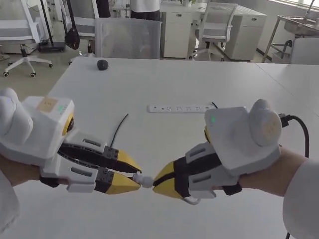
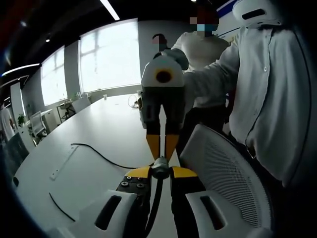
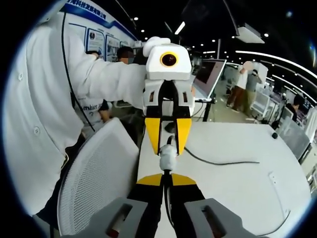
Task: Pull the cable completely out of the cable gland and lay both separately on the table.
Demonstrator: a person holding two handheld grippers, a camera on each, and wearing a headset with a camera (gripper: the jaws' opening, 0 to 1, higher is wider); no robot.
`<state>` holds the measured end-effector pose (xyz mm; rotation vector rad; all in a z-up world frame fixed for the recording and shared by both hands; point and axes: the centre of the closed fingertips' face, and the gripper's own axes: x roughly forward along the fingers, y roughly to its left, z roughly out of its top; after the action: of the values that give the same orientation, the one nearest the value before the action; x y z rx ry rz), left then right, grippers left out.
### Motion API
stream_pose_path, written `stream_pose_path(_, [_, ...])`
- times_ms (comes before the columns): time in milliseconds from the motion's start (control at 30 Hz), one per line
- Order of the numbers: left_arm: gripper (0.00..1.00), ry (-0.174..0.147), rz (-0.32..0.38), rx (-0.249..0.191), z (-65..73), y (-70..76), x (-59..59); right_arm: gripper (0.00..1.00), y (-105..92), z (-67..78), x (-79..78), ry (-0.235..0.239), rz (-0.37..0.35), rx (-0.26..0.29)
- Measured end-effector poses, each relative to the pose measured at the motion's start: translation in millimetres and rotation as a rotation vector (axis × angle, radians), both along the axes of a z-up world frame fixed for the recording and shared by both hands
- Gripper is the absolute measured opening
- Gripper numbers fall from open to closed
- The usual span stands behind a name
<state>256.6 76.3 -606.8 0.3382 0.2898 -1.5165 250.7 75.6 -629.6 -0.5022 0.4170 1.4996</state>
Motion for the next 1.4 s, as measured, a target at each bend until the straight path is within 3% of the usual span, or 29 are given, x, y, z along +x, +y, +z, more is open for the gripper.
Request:
stream_pose_path(1000, [0.14,-0.009,0.012,0.007,4.8,5.7,5.7,0.00,5.1,4.2,5.7,-0.008,-0.011,0.022])
stream_pose_path(1400, [0.14,0.009,0.025,0.024,-7.7,4.9,7.3,0.00,-3.2,-14.5,6.7,0.010,-0.050,0.009])
